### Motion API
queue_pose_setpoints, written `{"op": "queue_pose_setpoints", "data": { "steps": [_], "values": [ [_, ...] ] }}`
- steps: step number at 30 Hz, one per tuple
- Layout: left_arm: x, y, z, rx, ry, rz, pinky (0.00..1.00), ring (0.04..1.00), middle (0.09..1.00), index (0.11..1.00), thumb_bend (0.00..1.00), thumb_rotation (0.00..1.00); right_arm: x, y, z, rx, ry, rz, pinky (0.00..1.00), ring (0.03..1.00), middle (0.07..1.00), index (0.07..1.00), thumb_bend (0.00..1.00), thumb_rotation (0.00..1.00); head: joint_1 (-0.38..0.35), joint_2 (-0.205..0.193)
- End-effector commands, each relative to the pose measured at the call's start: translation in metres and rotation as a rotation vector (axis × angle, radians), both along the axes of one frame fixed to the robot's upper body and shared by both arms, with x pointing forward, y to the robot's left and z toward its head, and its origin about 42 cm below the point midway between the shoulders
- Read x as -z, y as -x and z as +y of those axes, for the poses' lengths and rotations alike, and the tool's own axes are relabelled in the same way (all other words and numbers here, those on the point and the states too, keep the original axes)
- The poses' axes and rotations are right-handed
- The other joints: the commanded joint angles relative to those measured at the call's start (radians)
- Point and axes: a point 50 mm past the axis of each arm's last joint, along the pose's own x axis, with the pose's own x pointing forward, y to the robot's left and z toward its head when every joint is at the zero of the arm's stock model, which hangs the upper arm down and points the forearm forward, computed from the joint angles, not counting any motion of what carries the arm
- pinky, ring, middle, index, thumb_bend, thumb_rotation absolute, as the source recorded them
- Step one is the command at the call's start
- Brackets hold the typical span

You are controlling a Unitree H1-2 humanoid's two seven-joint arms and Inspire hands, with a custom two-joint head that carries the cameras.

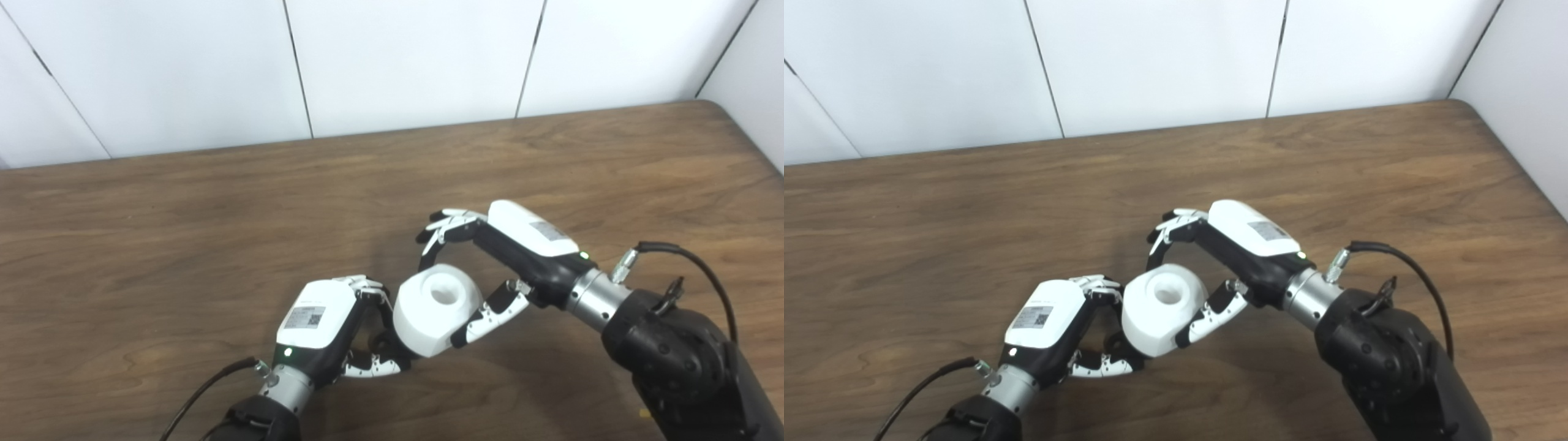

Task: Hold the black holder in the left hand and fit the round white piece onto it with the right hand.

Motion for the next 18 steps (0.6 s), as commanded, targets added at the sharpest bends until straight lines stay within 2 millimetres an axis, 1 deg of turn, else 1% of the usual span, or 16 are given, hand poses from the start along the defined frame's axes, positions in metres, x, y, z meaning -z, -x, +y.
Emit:
{"op": "queue_pose_setpoints", "data": {
  "steps": [1,12,18],
  "values": [
    [0.018,0.004,-0.003,0.019,-0.048,0.108,0.81,0.841,0.764,0.486,0.52,0.05,-0.009,-0.001,0.005,-0.027,-0.01,-0.074,0.75,0.902,0.788,0.482,0.52,0.14,0.001,0.001],
    [0.016,0.004,-0.004,0.022,-0.044,0.104,0.81,0.837,0.766,0.486,0.52,0.05,-0.002,-0.001,0.012,-0.046,-0.019,-0.059,0.76,0.913,0.792,0.482,0.52,0.14,0.006,0.009],
    [0.016,0.004,-0.005,0.027,-0.048,0.102,0.81,0.838,0.767,0.486,0.52,0.05,0.005,0.001,0.015,-0.054,-0.015,-0.048,0.76,0.91,0.792,0.482,0.52,0.14,0.01,0.013]
  ]
}}
